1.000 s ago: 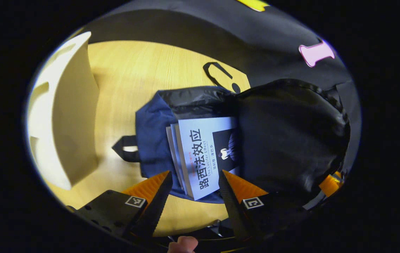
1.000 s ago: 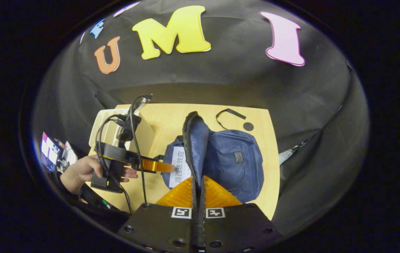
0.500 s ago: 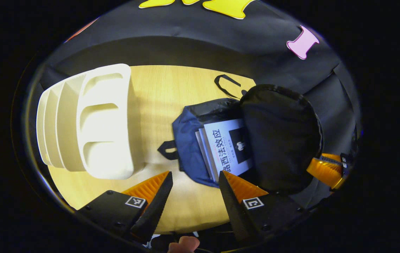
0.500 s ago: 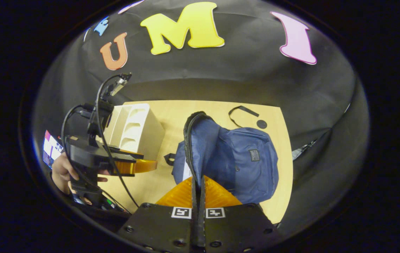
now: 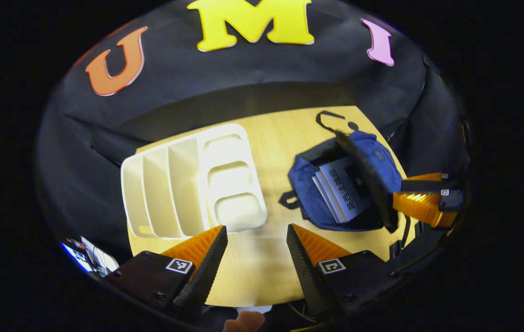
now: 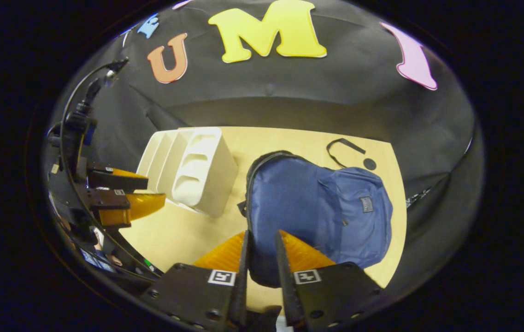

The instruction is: Open the schoolbag, grab two books from the bookshelf and put them into the schoolbag.

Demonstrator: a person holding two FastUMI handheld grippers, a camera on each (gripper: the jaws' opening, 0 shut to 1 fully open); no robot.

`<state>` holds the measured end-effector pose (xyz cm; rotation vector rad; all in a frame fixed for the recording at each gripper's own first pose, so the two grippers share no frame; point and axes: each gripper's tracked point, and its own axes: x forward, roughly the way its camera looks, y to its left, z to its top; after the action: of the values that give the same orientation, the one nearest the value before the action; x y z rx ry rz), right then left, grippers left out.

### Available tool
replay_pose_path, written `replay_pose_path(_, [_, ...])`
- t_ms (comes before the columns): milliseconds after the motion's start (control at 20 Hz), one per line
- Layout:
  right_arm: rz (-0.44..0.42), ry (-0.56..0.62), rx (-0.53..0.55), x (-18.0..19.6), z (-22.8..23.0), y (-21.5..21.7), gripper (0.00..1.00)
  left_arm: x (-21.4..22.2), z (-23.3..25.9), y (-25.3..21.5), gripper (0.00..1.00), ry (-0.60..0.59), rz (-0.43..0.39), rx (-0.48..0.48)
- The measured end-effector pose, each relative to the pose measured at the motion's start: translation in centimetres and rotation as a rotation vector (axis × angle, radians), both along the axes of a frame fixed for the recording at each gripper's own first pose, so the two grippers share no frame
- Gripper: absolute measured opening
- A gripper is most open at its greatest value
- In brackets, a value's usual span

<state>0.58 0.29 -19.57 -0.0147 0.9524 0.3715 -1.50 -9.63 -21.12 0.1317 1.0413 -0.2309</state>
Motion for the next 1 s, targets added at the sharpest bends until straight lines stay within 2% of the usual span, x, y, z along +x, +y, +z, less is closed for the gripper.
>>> replay_pose_path(150, [-0.006, -0.022, 0.044, -0.5, 1.0, 1.9, 0.72, 1.0, 1.9, 1.3, 0.83, -0.132, 0.034, -0.031])
replay_pose_path(200, [-0.008, -0.031, 0.077, -0.7, 1.6, 2.9, 0.71, 1.5, 2.8, 1.9, 0.83, -0.180, 0.054, -0.035])
replay_pose_path(250, [-0.012, -0.052, 0.103, -0.8, 2.6, 3.6, 0.80, 1.7, 4.2, 2.4, 0.82, -0.233, 0.079, -0.054])
replay_pose_path(300, [-0.017, -0.082, 0.122, -0.7, 3.8, 4.3, 0.80, 2.0, 5.5, 2.9, 0.82, -0.289, 0.107, -0.077])
replay_pose_path(400, [-0.029, -0.161, 0.156, -0.7, 6.3, 5.7, 0.96, 3.0, 8.5, 4.4, 0.83, -0.432, 0.143, -0.100])
replay_pose_path(450, [-0.039, -0.214, 0.168, -0.8, 8.0, 6.2, 0.97, 3.6, 9.7, 5.1, 0.90, -0.506, 0.149, -0.103])
replay_pose_path(500, [-0.054, -0.273, 0.182, -0.8, 9.8, 6.7, 0.97, 3.9, 11.7, 5.7, 0.91, -0.582, 0.155, -0.102])
replay_pose_path(550, [-0.069, -0.334, 0.196, -0.7, 11.3, 7.2, 0.94, 3.7, 13.1, 6.3, 0.98, -0.648, 0.161, -0.106])
replay_pose_path(700, [-0.120, -0.559, 0.206, -0.7, 16.7, 7.6, 0.94, 3.0, 16.9, 7.6, 0.97, -0.814, 0.192, -0.136])
replay_pose_path(750, [-0.138, -0.640, 0.207, -0.7, 18.6, 7.7, 0.96, 2.8, 18.1, 7.7, 0.97, -0.854, 0.204, -0.147])
replay_pose_path(900, [-0.193, -0.816, 0.210, -1.7, 23.6, 7.5, 0.94, 1.1, 20.9, 8.7, 0.97, -0.926, 0.231, -0.169])
replay_pose_path(1000, [-0.238, -0.915, 0.218, -2.8, 25.9, 7.2, 0.96, 0.1, 22.4, 8.9, 0.97, -0.961, 0.228, -0.176])
